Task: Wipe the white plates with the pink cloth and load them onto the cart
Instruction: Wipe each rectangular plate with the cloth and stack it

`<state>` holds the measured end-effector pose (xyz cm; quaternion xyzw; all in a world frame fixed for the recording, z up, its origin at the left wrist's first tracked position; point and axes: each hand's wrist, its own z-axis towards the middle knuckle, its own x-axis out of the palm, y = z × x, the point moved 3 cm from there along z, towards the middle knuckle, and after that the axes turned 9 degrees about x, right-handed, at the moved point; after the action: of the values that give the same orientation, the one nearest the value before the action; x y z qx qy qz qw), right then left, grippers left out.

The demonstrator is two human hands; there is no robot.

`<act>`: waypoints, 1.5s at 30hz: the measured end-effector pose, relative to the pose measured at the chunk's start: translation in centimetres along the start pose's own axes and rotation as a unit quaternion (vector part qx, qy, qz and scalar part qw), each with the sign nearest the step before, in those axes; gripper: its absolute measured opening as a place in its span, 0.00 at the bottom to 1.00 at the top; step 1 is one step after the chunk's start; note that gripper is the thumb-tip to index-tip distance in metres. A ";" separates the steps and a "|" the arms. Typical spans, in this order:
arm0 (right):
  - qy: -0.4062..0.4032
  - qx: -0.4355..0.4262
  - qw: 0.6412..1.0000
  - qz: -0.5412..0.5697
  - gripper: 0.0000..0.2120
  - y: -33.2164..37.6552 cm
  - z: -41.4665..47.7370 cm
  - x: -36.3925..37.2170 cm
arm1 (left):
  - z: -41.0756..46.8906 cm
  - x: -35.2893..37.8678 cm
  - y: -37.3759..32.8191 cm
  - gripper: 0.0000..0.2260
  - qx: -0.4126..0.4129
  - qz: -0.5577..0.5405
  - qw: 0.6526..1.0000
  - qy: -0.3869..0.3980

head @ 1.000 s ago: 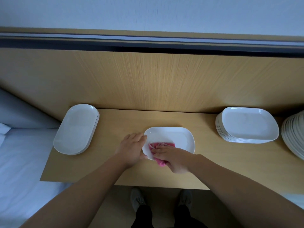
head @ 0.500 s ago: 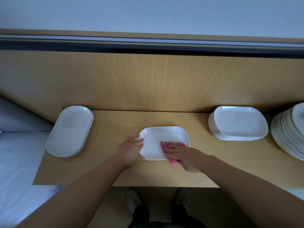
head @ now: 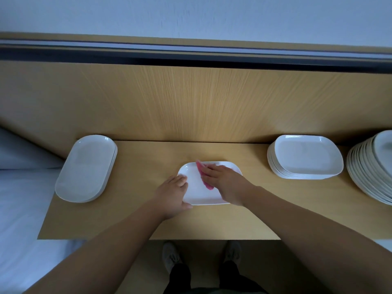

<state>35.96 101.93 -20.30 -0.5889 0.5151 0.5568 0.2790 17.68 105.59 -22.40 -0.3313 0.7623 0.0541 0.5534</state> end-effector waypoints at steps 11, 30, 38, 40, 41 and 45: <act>0.128 0.080 0.983 -0.104 0.33 -0.9 1.0 2.4 | 0.6 0.1 0.3 0.34 0.004 0.046 0.997 0.055; 0.172 0.196 0.965 -0.035 0.32 -2.2 -5.4 1.1 | 0.6 0.7 -0.5 0.33 -0.036 0.093 0.991 0.085; 0.157 0.188 0.969 -0.006 0.23 -1.8 -5.9 1.7 | 0.9 0.8 -0.5 0.33 -0.045 0.088 0.991 0.086; 0.156 0.181 0.971 0.003 0.17 -1.7 -6.0 1.6 | 0.9 0.9 -0.4 0.33 -0.047 0.090 0.991 0.087; 0.156 0.180 0.971 0.007 0.15 -1.7 -6.1 1.5 | 0.9 0.9 -0.4 0.33 -0.048 0.092 0.991 0.089; 0.180 0.183 0.966 0.012 0.16 -1.3 -6.3 0.6 | 0.8 0.7 -0.5 0.33 -0.043 0.093 0.991 0.086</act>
<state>39.37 96.45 -19.79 -0.6122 0.6572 0.3408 0.2779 18.52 105.21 -23.19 -0.2862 0.8312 0.1096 0.4638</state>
